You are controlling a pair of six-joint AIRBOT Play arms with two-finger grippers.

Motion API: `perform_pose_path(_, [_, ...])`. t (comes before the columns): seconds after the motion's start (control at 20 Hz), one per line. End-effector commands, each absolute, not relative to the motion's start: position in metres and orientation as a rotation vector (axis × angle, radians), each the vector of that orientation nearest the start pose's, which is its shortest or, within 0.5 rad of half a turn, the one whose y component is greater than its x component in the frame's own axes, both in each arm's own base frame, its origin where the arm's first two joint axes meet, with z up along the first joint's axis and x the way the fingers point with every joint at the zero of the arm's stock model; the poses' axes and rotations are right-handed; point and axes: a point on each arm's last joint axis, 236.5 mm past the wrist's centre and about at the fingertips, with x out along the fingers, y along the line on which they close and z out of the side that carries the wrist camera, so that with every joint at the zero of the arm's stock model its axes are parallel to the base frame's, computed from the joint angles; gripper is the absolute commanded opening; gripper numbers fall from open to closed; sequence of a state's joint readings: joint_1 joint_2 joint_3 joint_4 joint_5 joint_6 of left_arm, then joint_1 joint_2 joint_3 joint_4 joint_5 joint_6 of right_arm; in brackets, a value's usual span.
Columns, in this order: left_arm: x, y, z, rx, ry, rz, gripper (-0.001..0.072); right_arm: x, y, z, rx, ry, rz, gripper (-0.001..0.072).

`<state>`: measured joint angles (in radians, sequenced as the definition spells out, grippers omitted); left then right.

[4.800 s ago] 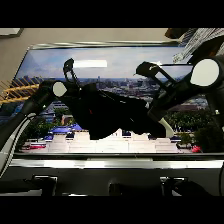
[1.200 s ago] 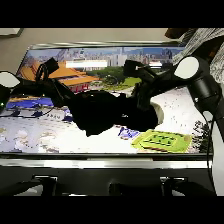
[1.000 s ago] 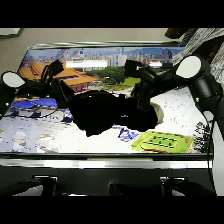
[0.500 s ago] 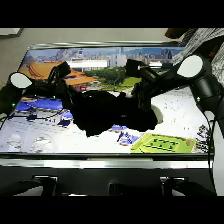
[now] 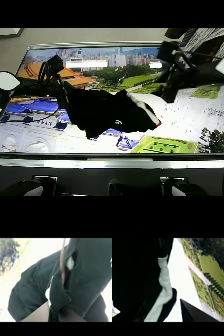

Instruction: Fold the clothes and pants, and hang the long-sleeved shirts on hangers.

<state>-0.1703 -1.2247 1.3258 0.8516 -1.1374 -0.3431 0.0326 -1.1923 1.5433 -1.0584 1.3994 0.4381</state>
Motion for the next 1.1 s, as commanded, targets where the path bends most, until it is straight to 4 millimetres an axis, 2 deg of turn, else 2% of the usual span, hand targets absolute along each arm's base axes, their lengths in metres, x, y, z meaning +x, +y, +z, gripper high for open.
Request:
perform_pose_path(0.0, [0.365,-0.216,0.168,0.624,0.474,-1.097,0.0026,0.380,0.084,0.198,-0.641,0.682,0.841,0.0492])
perform_pose_path(0.1, [0.355,-0.221,0.171,0.656,0.487,-1.091,0.0026,0.384,0.082,0.192,-0.624,0.697,0.846,0.0509])
perform_pose_path(0.25, [0.345,-0.229,0.180,0.664,0.466,-1.099,0.0026,0.384,0.095,0.169,-0.583,0.737,0.956,0.0507])
perform_pose_path(0.5, [0.340,-0.227,0.192,0.670,0.435,-1.087,0.0026,0.391,0.124,0.148,-0.524,0.677,1.151,0.0507])
perform_pose_path(0.65, [0.340,-0.227,0.192,0.670,0.434,-1.086,0.0025,0.397,0.126,0.126,-0.478,0.716,1.190,0.0507])
perform_pose_path(0.75, [0.342,-0.227,0.193,0.669,0.428,-1.080,0.0026,0.399,0.135,0.113,-0.455,0.718,1.245,0.0507])
perform_pose_path(1.05, [0.344,-0.227,0.194,0.669,0.422,-1.073,0.0026,0.393,0.177,0.062,-0.439,0.770,1.330,0.0505])
